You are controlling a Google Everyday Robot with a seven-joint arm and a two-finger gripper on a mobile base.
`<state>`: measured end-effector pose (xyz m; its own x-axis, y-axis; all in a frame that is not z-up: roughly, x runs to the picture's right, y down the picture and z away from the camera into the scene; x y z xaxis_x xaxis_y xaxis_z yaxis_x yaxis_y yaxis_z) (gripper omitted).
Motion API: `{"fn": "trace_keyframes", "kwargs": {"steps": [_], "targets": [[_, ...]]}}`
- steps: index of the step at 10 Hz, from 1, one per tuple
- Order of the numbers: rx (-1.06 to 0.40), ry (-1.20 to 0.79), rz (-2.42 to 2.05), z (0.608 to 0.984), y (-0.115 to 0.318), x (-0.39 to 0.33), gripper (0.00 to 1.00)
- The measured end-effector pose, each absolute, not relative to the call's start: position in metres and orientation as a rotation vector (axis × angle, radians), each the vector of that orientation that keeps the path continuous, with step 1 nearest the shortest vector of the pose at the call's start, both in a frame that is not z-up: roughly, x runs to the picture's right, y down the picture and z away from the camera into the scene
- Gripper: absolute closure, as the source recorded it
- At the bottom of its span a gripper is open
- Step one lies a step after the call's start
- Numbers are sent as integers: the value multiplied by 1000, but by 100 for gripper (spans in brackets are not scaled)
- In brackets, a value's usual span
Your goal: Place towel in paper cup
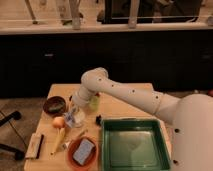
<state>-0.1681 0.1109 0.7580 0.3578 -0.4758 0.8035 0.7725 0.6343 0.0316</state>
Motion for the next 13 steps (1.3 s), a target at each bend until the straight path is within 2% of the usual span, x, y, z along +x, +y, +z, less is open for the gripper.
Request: {"fn": "trace_keyframes", "kwargs": {"steps": [4,6,11,13], "targets": [[-402,-878,-815,759,111,-165,100],[-417,-878,-797,761,112,-163,86],[-433,-885,-776,764,114,-162,35],[-436,-890,-773,765,114,-162,20]]}}
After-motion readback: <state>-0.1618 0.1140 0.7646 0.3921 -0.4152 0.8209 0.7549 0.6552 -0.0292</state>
